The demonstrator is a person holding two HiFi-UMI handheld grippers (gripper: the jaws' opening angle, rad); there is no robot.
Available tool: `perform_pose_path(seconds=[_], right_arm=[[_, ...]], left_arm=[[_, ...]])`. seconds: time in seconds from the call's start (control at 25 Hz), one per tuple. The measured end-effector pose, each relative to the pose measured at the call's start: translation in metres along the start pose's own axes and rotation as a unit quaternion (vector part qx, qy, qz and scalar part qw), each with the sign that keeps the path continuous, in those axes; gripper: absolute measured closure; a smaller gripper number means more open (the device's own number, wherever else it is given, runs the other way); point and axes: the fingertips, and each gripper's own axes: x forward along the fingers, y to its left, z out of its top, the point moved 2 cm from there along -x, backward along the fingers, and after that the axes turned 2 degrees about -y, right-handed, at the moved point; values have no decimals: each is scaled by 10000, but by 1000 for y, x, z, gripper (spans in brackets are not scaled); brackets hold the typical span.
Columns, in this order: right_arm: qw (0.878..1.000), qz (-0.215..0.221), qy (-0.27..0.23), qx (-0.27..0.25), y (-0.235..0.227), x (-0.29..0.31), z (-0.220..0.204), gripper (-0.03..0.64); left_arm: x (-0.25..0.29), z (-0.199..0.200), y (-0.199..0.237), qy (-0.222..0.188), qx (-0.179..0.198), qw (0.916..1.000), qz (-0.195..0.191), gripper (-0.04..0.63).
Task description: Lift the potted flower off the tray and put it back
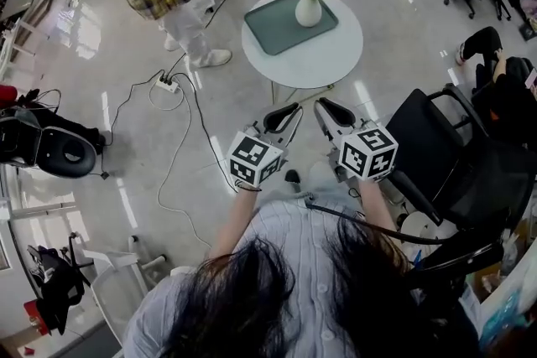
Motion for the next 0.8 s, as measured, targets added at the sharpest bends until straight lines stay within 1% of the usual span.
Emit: perform_pose_path(seconds=[0.2, 0.44, 0.6, 0.72, 0.8], right_arm=[[10000, 2, 57, -12, 1, 7, 1, 557], [9998, 22, 181, 23, -12, 18, -1, 557], [9998, 29, 167, 59, -26, 40, 9, 557], [9998, 35, 172, 79, -44, 57, 17, 557], [9997, 35, 229, 85, -58, 68, 22, 557]], left_arm=[[-1, -3, 7, 6, -77, 10000, 46, 575], [10, -9, 19, 87, -203, 9997, 75, 575], [21, -6, 38, 138, -185, 9997, 72, 574], [36, -5, 53, 159, -158, 9997, 92, 574], [48, -3, 64, 149, -204, 9996, 111, 574]])
